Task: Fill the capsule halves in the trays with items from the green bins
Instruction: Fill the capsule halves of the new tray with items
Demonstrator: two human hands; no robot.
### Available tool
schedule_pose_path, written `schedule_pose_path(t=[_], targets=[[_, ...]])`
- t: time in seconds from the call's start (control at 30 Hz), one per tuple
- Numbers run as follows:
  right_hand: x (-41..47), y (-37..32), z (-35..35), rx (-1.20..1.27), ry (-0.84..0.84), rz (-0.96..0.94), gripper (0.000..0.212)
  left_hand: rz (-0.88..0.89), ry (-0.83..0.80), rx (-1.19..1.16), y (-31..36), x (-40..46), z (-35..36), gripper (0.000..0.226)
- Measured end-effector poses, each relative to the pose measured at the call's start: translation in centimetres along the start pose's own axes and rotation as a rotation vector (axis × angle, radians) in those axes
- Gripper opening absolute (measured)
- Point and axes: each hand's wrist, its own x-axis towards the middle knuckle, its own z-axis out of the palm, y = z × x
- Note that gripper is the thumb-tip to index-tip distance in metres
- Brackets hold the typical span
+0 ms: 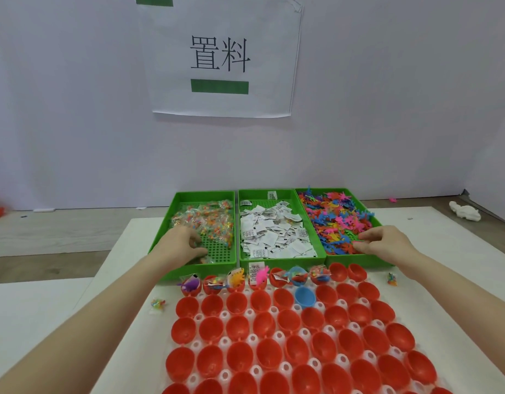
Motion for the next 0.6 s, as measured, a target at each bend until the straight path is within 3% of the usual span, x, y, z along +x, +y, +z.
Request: schedule_pose_path(t=[0.07, 0.13, 0.37, 0.5, 0.6], targets=[[0.0, 0.1, 0.3, -0.069, -0.005, -0.024, 0.021, 0.023, 0.048, -0.022, -0.2, -0.1, 0.1, 0.027], [0.1, 0.2, 0.5, -0.113, 0.026, -0.027, 0.027, 0.036, 0.111, -0.03, -0.3, -0.2, 0.2, 0.023], [0.3, -0.4, 0.6, 0.043, 0.416, -0.023, 0.028, -0.084, 0.471, -0.265, -0.3, -1.2, -0.2, 0.024], [0.3, -1.8, 1.1, 0.185, 0.414, 0.007, 0.029, -0.147, 0.602, -0.543, 1.0, -2.9, -0.8, 0.022], [0.3, -2.9, 1.5, 0.262, 0.355, 0.028, 0.039, -0.19, 0.574, -0.782, 1.6, -4.3, -1.2, 0.023]])
